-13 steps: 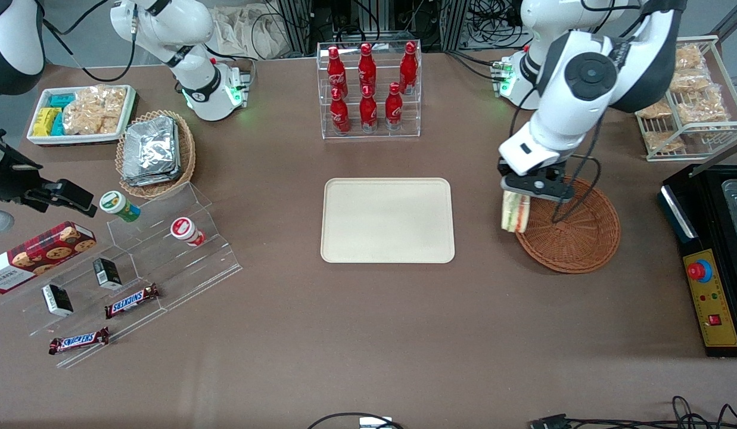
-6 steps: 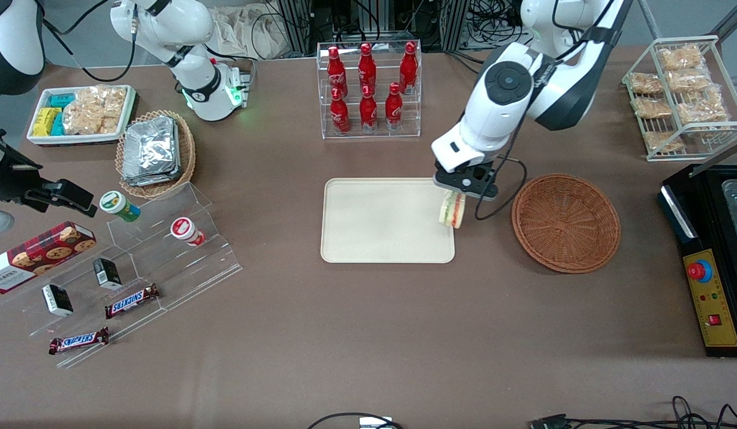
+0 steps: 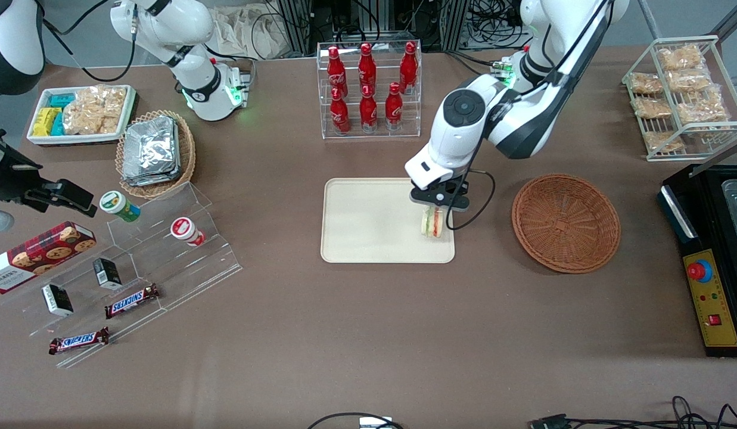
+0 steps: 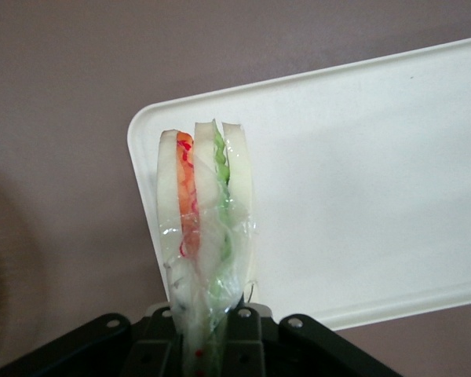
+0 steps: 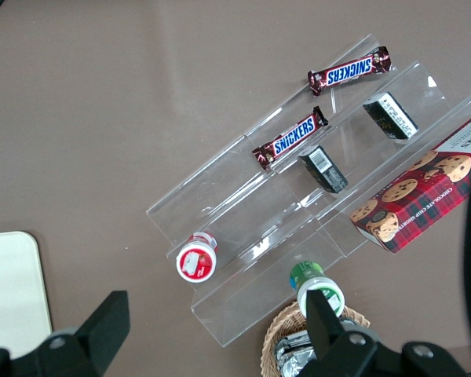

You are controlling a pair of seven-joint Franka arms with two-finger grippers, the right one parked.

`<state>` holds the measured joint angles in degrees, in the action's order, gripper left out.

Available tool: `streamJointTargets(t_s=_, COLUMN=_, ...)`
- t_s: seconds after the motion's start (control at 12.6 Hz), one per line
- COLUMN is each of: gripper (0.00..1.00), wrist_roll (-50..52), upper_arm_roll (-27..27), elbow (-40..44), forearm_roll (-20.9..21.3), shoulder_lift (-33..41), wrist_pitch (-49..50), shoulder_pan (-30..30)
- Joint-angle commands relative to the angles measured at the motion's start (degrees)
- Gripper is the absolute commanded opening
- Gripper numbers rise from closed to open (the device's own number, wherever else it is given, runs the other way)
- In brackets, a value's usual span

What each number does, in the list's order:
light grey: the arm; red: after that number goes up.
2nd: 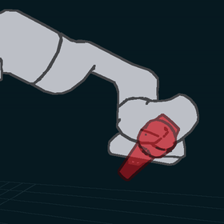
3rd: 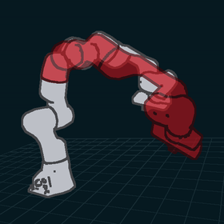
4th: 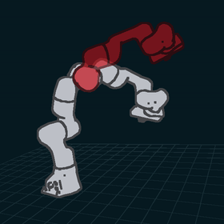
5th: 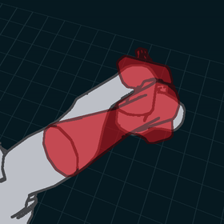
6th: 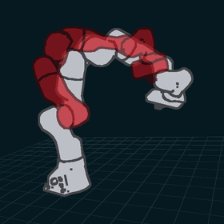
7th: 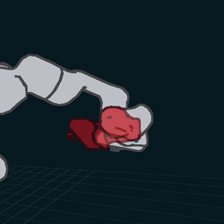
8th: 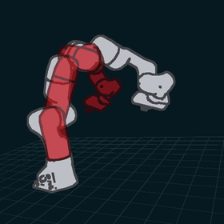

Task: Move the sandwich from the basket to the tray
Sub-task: 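Carry the held sandwich over the cream tray with the left gripper, then lower the sandwich onto the tray and open the left gripper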

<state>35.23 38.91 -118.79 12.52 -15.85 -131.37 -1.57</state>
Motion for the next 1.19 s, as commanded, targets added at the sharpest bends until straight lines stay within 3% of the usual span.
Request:
streamJointTargets(t_s=0.0, gripper=0.0, wrist_roll=4.04, upper_arm_roll=-0.15, elbow=2.07, forearm_roll=3.91, shoulder_lift=-5.06, wrist_pitch=-0.99, shoulder_pan=-1.59)
streamJointTargets(t_s=0.47, gripper=0.0, wrist_roll=11.6, upper_arm_roll=-0.33, elbow=2.16, forearm_roll=12.7, shoulder_lift=-11.48, wrist_pitch=-2.31, shoulder_pan=-3.26)
streamJointTargets(t_s=0.71, gripper=0.02, wrist_roll=12.58, upper_arm_roll=-0.5, elbow=2.07, forearm_roll=13.67, shoulder_lift=-12.97, wrist_pitch=-2.58, shoulder_pan=-3.96)
streamJointTargets(t_s=1.11, gripper=0.17, wrist_roll=14.86, upper_arm_roll=-0.51, elbow=2.07, forearm_roll=14.9, shoulder_lift=-14.21, wrist_pitch=-2.66, shoulder_pan=-4.14)
